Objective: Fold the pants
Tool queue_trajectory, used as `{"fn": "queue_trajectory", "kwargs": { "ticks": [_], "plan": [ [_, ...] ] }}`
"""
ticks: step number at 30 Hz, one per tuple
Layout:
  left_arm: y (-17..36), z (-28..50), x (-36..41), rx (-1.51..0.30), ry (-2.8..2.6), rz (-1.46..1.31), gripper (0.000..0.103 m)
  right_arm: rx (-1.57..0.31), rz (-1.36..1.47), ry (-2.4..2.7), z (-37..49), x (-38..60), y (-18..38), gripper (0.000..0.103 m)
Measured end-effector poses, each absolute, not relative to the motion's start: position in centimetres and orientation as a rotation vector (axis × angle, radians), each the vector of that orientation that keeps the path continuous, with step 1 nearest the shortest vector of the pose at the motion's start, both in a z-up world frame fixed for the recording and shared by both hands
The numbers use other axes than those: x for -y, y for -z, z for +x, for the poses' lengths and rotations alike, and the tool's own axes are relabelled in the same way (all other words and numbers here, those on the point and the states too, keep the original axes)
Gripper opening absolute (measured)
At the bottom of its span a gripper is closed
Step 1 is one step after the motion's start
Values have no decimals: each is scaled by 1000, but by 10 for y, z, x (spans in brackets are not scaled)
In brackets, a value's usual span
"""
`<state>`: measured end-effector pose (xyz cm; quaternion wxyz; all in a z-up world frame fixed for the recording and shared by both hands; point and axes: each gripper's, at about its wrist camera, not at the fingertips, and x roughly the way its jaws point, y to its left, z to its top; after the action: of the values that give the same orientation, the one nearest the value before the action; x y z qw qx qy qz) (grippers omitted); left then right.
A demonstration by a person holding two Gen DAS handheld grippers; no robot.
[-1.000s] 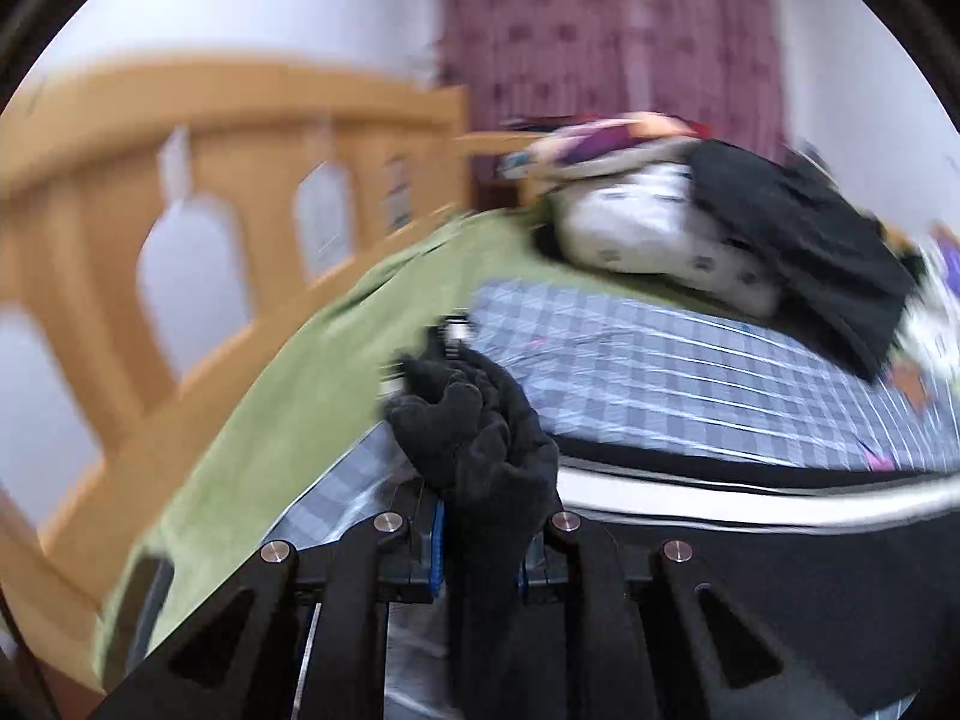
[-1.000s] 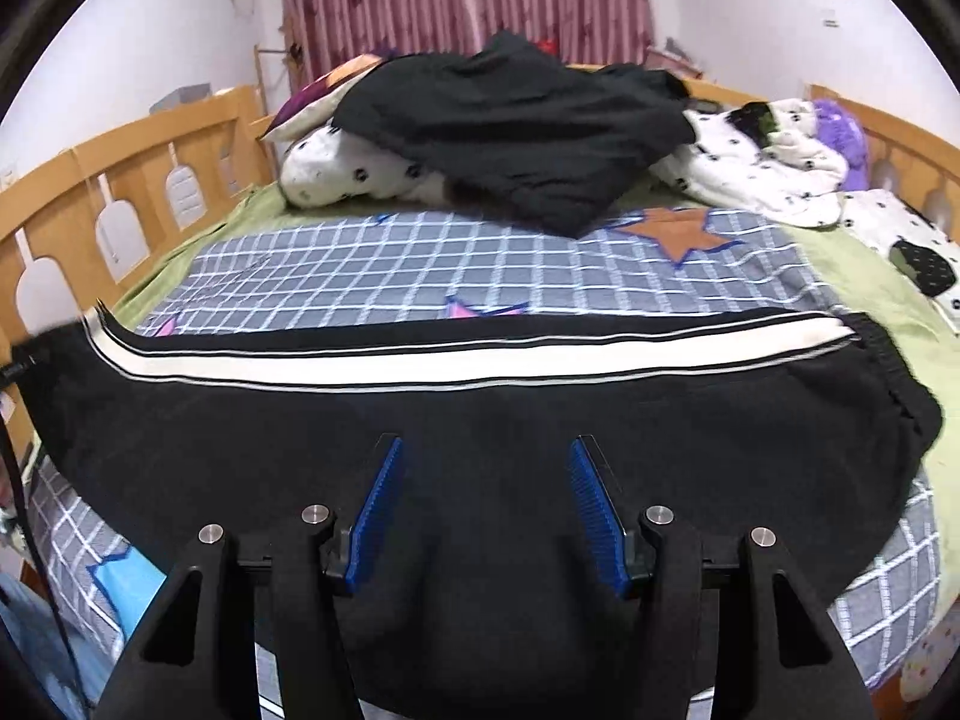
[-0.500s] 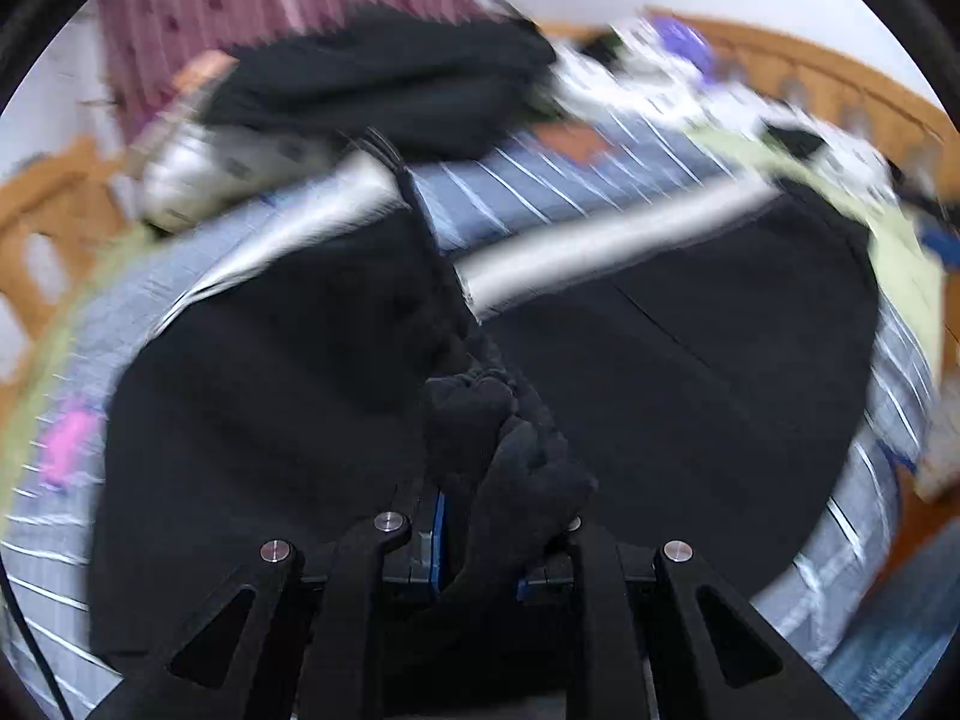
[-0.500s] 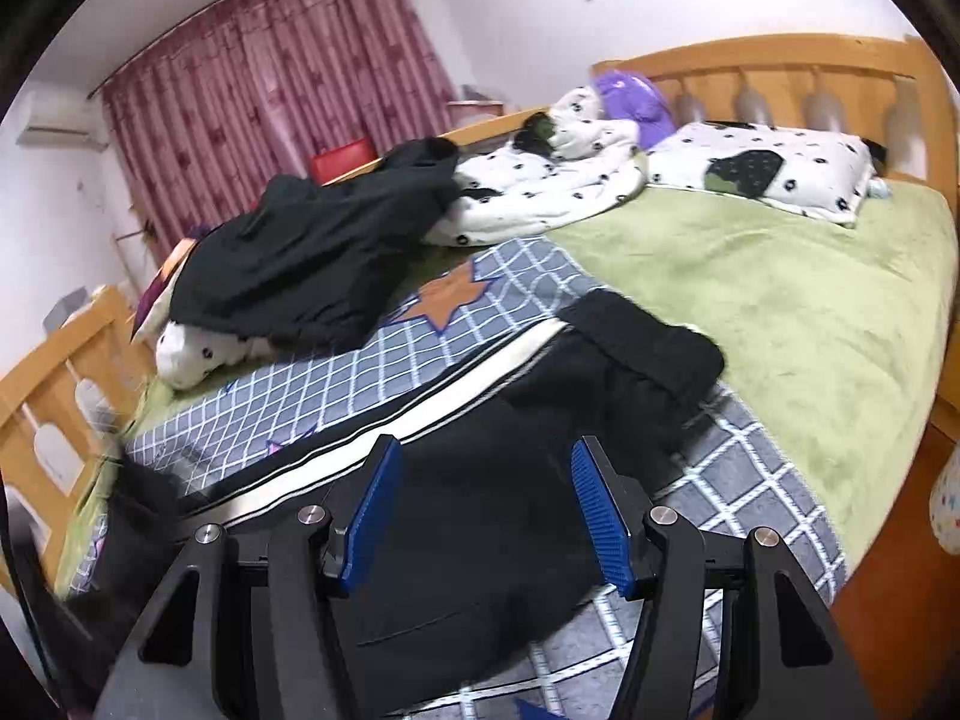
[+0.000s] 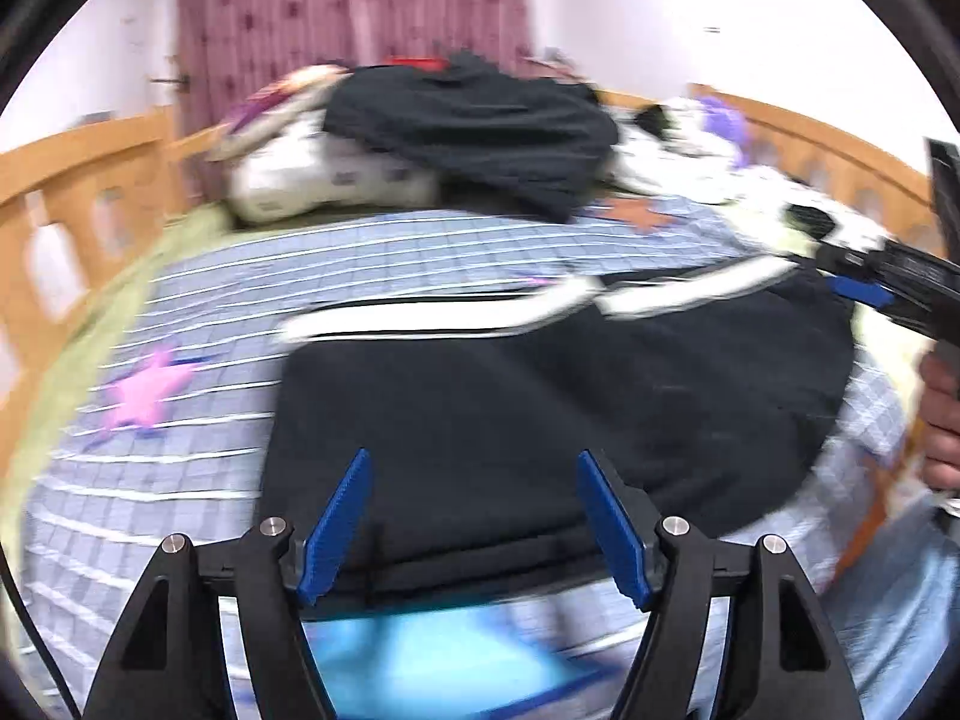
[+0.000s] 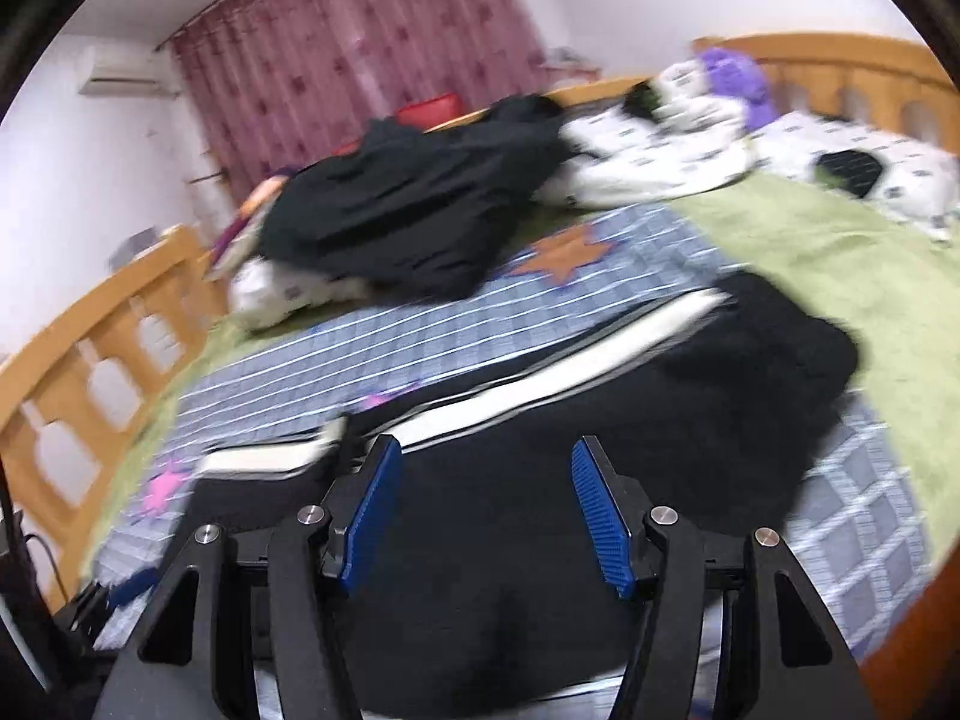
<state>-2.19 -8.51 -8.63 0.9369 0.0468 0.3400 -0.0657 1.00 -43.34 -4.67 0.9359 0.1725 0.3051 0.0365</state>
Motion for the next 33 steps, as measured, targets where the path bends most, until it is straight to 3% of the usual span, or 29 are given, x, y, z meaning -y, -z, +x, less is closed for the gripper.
{"fn": "queue_trajectory", "kwargs": {
  "ticks": [8, 10, 12, 15, 18, 23, 33],
  "plan": [
    [88, -8, -26, -733, -8, -85, 69, -821, 217, -295, 35, 325, 80, 58],
    [101, -9, -43, -731, -15, -140, 69, -871, 143, -292, 36, 308, 99, 53],
    [112, -2, -52, -760, -1, -194, 69, -927, 79, -297, 38, 293, 121, 27],
    [120, -3, -61, -782, 43, -223, 69, -896, 38, -325, 27, 292, 123, 22],
    [118, -7, -63, -755, 91, -248, 69, -820, 181, -399, 12, 316, 102, 22],
    [133, -6, -52, -834, 241, -214, 69, -949, 41, -319, 19, 290, 128, 26],
    [158, -7, -13, -881, 284, -78, 69, -913, 74, -303, 32, 291, 117, 30]
  ]
}}
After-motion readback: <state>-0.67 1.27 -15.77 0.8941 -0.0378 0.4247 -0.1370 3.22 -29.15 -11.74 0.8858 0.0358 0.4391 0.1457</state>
